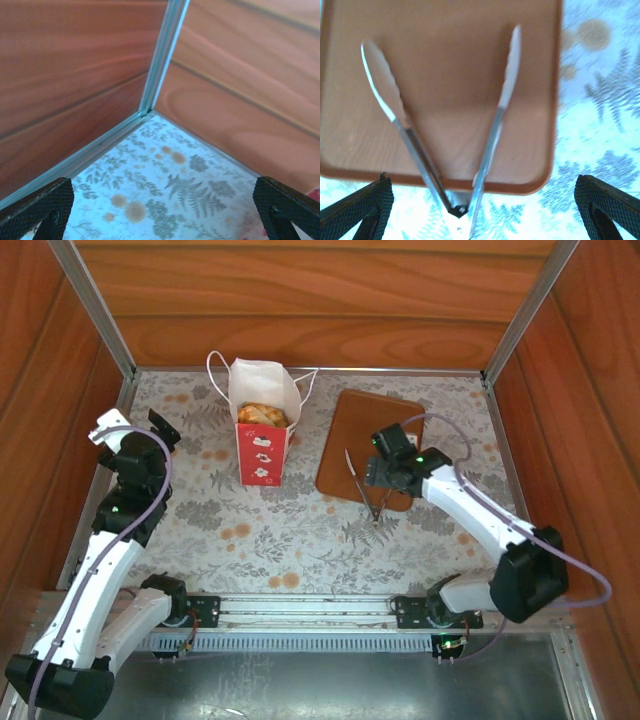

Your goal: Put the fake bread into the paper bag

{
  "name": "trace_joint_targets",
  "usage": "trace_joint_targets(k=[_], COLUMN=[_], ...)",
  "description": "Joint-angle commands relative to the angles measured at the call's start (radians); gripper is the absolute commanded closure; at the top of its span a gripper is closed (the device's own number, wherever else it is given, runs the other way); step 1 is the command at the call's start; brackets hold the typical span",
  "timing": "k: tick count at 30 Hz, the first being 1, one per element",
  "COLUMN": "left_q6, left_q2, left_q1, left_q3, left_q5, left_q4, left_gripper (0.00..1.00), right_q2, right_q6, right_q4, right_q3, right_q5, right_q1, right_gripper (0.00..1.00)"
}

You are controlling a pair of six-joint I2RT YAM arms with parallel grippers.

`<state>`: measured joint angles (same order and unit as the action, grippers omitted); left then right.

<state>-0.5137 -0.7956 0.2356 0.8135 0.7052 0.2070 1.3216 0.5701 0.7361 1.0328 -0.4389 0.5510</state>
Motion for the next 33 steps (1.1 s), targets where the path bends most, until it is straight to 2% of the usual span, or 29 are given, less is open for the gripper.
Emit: trace_joint_targets(k=[1,10,15,18,22,26,30,33], left_q6=[-0.045,-0.124,-0.107,-0.059,0.056,0.132,0.17,0.207], left_q2=[0.013,-0.092,-0.157,-0.188,-0.27,-0.381,-0.467,-0.533], left_q1=[-0.039,-0.151,-0.195,-0.202,-0.202,-0.208,-0.217,-0.22], left_q3=[-0.04,-0.065,-0.103,-0.152,-0.171,-0.146,-0.146,-0.149], left_q5=[0.044,-0.037,-0.056,-0.055,-0.095,-0.068,-0.079,-0.127], left_q4=[-0.056,0.001,-0.017,-0.098,-0.171,-0.19,-0.248,-0.293], left_gripper=[0.01,0.0,0.0,0.0,0.0,0.0,0.0,0.0], right_q2=[-0.085,-0.314,-0.396,-0.416,-0.381,-0.294,-0.171,-0.079], right_q6=[-0.065,-0.223,-0.335,-0.376,-0.379,-0.353,-0.372,-0.423], right_q4=[-0.021,-0.238,-0.385,-0.494,-0.632,-0.799,-0.905,-1.038], right_q3=[-0.009,-0.186,-0.31,-0.395,-0.482,-0.548,-0.548,-0.559], right_q5=[-0.1,-0.206,-0.245,-0.225,-0.158,-0.091,-0.062,-0.045], right_q1=[-0.047,-0.204,-0.266,-0.312,-0.386,-0.436,-0.448,-0.451], right_gripper=[0.0,0.0,0.0,0.0,0.0,0.0,0.0,0.0])
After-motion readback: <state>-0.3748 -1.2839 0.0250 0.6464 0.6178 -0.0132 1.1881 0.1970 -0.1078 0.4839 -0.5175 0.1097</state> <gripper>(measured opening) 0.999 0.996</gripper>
